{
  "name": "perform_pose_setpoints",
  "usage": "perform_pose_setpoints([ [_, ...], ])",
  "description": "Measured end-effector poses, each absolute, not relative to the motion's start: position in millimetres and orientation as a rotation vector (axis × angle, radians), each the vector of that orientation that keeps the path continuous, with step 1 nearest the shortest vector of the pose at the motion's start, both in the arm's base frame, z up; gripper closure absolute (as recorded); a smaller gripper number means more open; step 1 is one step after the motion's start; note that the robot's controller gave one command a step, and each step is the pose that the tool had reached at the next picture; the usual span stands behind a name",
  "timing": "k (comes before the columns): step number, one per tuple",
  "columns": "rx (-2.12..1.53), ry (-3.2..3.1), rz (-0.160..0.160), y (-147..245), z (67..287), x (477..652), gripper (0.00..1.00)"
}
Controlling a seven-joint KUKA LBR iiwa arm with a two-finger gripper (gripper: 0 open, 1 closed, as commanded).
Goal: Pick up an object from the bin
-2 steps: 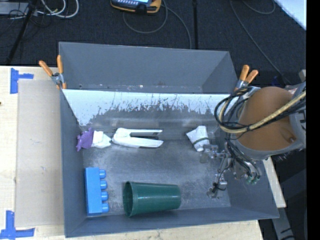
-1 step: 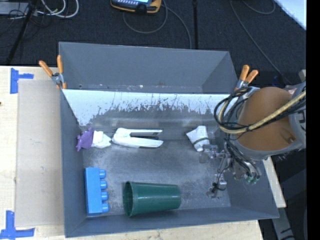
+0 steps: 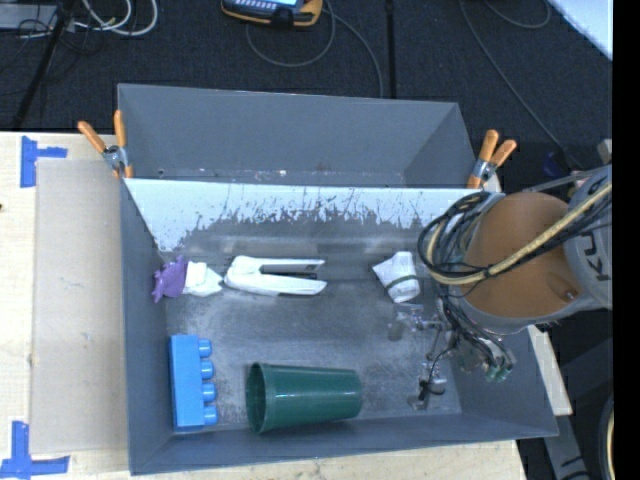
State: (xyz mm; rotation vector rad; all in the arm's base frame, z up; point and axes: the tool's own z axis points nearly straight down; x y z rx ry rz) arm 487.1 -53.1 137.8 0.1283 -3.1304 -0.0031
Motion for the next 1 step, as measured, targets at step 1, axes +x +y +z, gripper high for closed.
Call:
perform_pose_setpoints([
  [1,0.241,-3.132,0.001,-38.4,127.1,480.3,0.0],
])
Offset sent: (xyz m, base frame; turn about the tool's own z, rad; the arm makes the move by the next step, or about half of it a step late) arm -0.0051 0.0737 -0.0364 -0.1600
